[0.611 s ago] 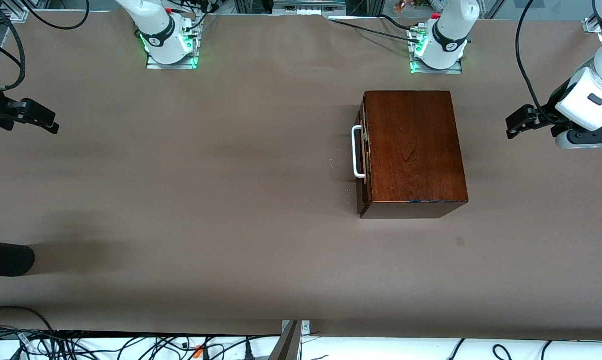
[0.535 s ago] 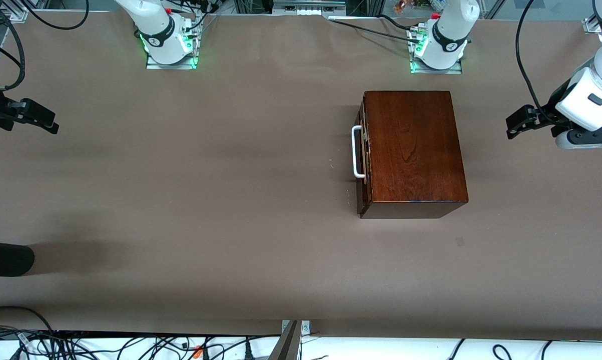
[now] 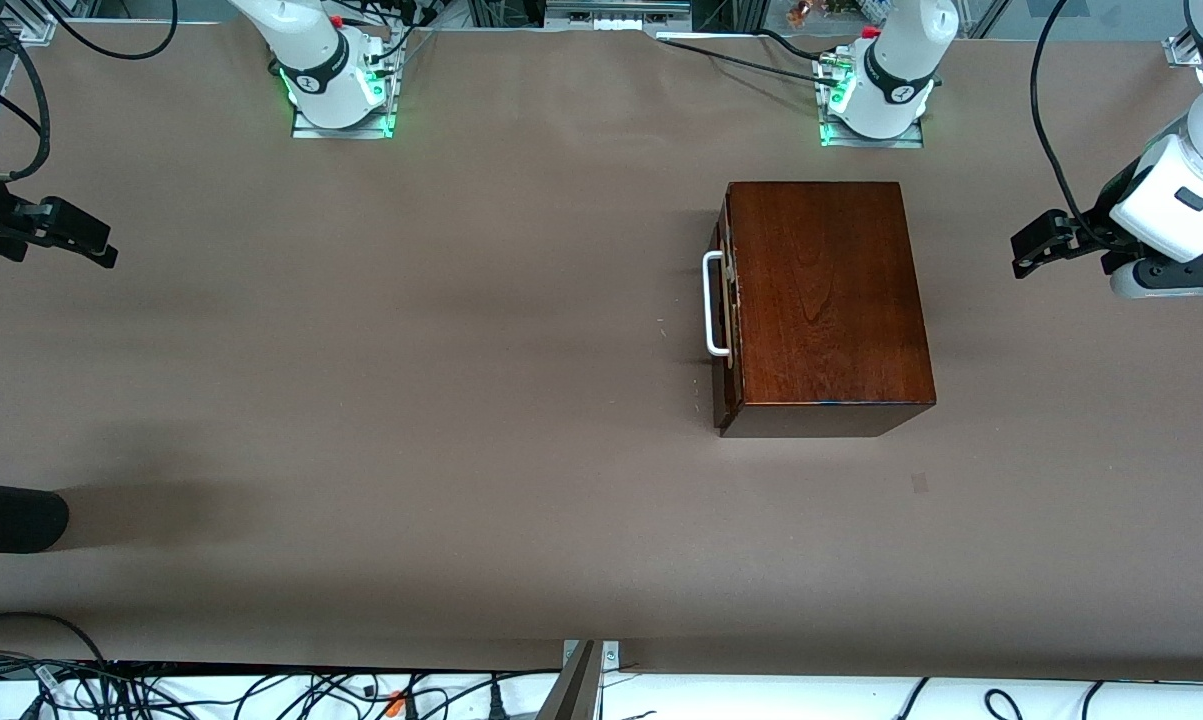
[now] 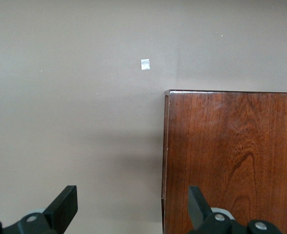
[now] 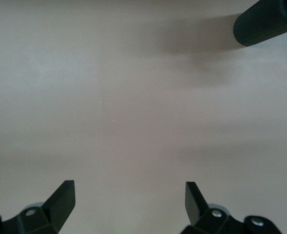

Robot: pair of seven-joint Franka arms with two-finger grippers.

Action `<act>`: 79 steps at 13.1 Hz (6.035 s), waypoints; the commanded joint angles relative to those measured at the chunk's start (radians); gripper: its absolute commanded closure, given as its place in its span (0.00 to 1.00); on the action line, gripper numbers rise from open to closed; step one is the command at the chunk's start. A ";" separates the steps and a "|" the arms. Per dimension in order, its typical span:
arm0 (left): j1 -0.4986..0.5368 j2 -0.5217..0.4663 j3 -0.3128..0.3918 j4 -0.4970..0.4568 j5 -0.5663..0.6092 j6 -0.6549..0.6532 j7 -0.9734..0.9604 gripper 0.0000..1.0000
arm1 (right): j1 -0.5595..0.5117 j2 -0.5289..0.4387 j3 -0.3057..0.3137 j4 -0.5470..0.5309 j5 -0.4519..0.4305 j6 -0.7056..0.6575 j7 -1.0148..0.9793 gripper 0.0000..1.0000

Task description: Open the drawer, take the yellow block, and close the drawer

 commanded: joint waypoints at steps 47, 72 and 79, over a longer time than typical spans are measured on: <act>-0.481 0.542 -0.279 -0.035 0.316 0.254 -0.676 0.00 | 0.005 -0.010 -0.004 0.015 0.013 -0.016 0.003 0.00; -0.574 0.642 -0.279 0.073 0.238 0.518 -0.782 0.00 | 0.003 -0.001 -0.004 0.015 0.013 -0.016 0.006 0.00; -0.577 0.648 -0.279 0.126 0.192 0.517 -0.782 0.00 | 0.003 -0.003 -0.004 0.015 0.013 -0.016 0.003 0.00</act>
